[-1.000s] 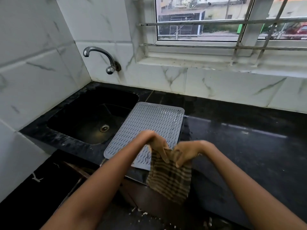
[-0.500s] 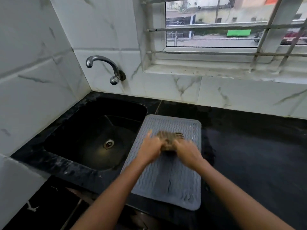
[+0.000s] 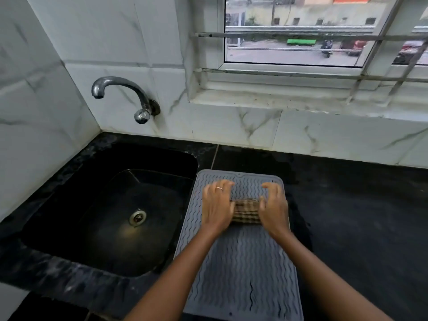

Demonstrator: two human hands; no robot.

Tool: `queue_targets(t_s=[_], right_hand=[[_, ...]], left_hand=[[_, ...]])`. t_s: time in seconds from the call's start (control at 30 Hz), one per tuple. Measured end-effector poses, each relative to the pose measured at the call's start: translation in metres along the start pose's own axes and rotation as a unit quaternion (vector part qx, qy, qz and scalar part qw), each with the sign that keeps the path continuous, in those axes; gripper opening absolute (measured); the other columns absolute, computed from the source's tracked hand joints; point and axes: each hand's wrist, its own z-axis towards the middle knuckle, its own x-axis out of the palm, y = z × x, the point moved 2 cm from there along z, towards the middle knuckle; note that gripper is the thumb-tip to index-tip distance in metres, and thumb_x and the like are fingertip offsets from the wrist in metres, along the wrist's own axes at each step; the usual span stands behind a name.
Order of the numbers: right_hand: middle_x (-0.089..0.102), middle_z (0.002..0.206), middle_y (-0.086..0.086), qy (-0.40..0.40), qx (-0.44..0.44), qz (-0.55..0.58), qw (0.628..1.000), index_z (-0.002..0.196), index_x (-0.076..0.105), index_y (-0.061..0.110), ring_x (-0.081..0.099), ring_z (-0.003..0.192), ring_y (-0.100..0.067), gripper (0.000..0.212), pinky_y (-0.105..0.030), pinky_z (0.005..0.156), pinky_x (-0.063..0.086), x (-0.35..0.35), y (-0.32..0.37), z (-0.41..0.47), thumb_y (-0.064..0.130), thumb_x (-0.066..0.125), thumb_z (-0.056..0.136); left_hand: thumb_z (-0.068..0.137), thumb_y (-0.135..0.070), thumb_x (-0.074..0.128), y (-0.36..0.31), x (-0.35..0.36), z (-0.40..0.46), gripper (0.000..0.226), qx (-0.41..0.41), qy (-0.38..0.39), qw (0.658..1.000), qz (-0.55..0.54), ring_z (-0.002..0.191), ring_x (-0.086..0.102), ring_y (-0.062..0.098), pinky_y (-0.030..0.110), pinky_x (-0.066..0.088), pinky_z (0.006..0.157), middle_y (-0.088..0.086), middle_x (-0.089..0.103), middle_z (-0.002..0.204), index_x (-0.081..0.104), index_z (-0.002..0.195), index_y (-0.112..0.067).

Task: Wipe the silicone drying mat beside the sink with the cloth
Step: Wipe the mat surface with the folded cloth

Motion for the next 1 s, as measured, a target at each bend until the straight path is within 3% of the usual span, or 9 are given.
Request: queue_targets(t_s=[0.13, 0.27, 0.4, 0.47, 0.53, 0.67, 0.73, 0.83, 1.0], right_hand=[[0.001, 0.160, -0.001, 0.236, -0.081, -0.155, 0.956, 0.151, 0.015, 0.016, 0.001, 0.148, -0.017, 0.055, -0.040, 0.120, 0.008, 0.037, -0.030, -0.038, 0.034, 0.030, 0.101], [-0.026, 0.149, 0.005, 0.281, -0.072, -0.157, 0.944, 0.149, -0.010, 0.020, -0.023, 0.140, -0.009, 0.062, -0.035, 0.116, -0.008, 0.043, -0.045, -0.040, 0.041, 0.023, 0.101], [0.021, 0.153, 0.004, 0.200, 0.025, 0.039, 0.979, 0.146, 0.029, 0.013, 0.019, 0.142, -0.014, 0.055, -0.034, 0.115, 0.018, 0.027, -0.033, -0.031, 0.024, 0.048, 0.097], [0.052, 0.128, -0.004, 0.054, 0.111, 0.132, 0.983, 0.124, 0.049, 0.016, 0.050, 0.121, -0.022, 0.033, -0.034, 0.099, 0.041, 0.015, -0.033, -0.034, 0.016, 0.055, 0.092], [0.053, 0.117, -0.003, 0.032, 0.178, 0.224, 0.958, 0.116, 0.046, 0.025, 0.055, 0.109, -0.020, 0.026, -0.034, 0.088, 0.046, 0.013, -0.028, -0.037, 0.025, 0.056, 0.092], [0.033, 0.130, 0.005, 0.099, 0.158, 0.276, 0.943, 0.138, 0.034, 0.034, 0.039, 0.116, -0.009, 0.048, -0.031, 0.095, 0.039, 0.025, -0.005, -0.026, 0.045, 0.047, 0.093], [0.028, 0.128, 0.004, 0.109, 0.155, 0.267, 0.945, 0.140, 0.033, 0.037, 0.038, 0.114, -0.011, 0.048, -0.032, 0.094, 0.040, 0.029, -0.001, -0.014, 0.041, 0.048, 0.094], [0.032, 0.125, 0.001, 0.145, 0.168, 0.283, 0.933, 0.140, 0.037, 0.035, 0.043, 0.112, -0.014, 0.046, -0.033, 0.098, 0.041, 0.032, -0.009, 0.008, 0.029, 0.050, 0.096], [0.040, 0.130, -0.007, 0.041, 0.182, 0.214, 0.959, 0.141, 0.039, 0.034, 0.051, 0.093, -0.015, 0.050, -0.027, 0.078, 0.047, 0.040, -0.004, 0.070, 0.013, 0.046, 0.096]], left_hand=[[0.094, -0.046, 0.040, 0.002, 0.045, -0.021, 0.066, 0.069, 0.201, 0.977, -0.027, 0.148, 0.010, 0.019, 0.039, -0.003, 0.119, -0.001, 0.018, 0.160, 0.018, 0.152, -0.024], [0.095, -0.051, 0.034, 0.011, 0.056, -0.023, 0.070, 0.093, 0.189, 0.978, 0.007, 0.149, -0.001, 0.013, 0.032, -0.012, 0.116, -0.006, 0.004, 0.162, 0.005, 0.153, -0.025], [0.099, -0.047, 0.032, 0.001, 0.050, -0.017, 0.055, 0.088, 0.096, 0.983, 0.127, 0.143, 0.029, 0.015, 0.035, 0.019, 0.117, -0.004, 0.035, 0.154, 0.032, 0.148, -0.023], [0.102, -0.040, 0.030, -0.013, 0.045, -0.013, 0.045, 0.013, 0.090, 0.996, 0.022, 0.135, 0.041, 0.018, 0.033, 0.023, 0.112, 0.000, 0.050, 0.142, 0.044, 0.140, -0.022], [0.103, -0.037, 0.028, -0.026, 0.035, -0.007, 0.038, -0.111, 0.078, 0.982, -0.134, 0.112, 0.054, 0.020, 0.033, 0.033, 0.101, 0.003, 0.064, 0.115, 0.056, 0.123, -0.020], [0.099, -0.055, 0.018, -0.053, 0.024, -0.008, 0.055, -0.264, 0.197, 0.762, -0.557, 0.109, 0.060, 0.016, 0.032, 0.048, 0.096, -0.002, 0.066, 0.111, 0.061, 0.118, -0.025], [0.094, -0.065, 0.012, -0.054, 0.026, -0.004, 0.069, -0.259, 0.228, 0.711, -0.613, 0.116, 0.057, 0.011, 0.029, 0.046, 0.097, -0.004, 0.063, 0.120, 0.058, 0.129, -0.027], [0.096, -0.060, 0.013, -0.037, 0.031, 0.011, 0.066, -0.260, 0.205, 0.749, -0.574, 0.108, 0.060, 0.008, 0.020, 0.047, 0.083, -0.007, 0.066, 0.112, 0.062, 0.124, -0.024], [0.101, -0.029, 0.037, 0.002, 0.039, 0.062, 0.035, -0.175, 0.102, 0.935, -0.291, 0.128, 0.049, 0.020, 0.040, 0.041, 0.105, 0.002, 0.055, 0.135, 0.052, 0.132, -0.022]])
